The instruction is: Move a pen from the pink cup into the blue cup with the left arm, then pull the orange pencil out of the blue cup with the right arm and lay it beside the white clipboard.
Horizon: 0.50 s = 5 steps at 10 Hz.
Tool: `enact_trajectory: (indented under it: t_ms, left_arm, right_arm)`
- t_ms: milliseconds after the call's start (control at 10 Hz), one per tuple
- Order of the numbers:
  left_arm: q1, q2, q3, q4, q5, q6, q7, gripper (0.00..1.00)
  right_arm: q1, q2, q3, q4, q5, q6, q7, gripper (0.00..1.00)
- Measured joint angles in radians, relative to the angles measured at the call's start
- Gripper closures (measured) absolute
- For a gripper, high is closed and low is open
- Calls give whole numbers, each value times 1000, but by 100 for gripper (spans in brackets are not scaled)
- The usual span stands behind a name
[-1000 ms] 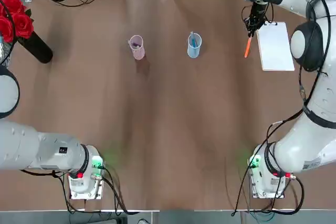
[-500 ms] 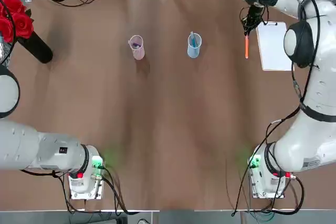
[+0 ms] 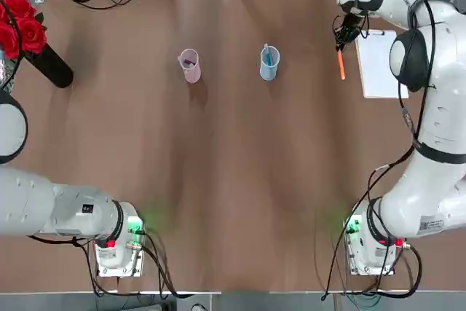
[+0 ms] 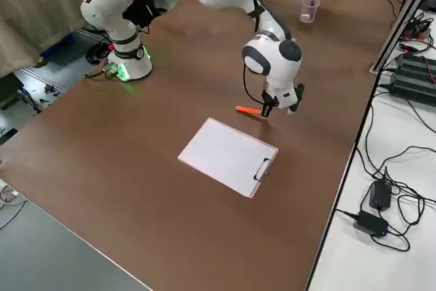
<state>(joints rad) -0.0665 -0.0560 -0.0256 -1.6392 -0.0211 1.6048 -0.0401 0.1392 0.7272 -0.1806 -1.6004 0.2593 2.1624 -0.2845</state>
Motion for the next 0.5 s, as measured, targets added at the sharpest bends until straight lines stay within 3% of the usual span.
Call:
enact_trajectory:
  t_ms: [300, 500]
  left_arm:
    - [0, 0, 0, 0, 0, 0, 0, 0]
    - [0, 0, 0, 0, 0, 0, 0, 0]
  right_arm:
    - [-17, 21, 0, 23, 7, 7, -20, 76]
    - [-16, 20, -3, 42, 8, 7, -20, 47]
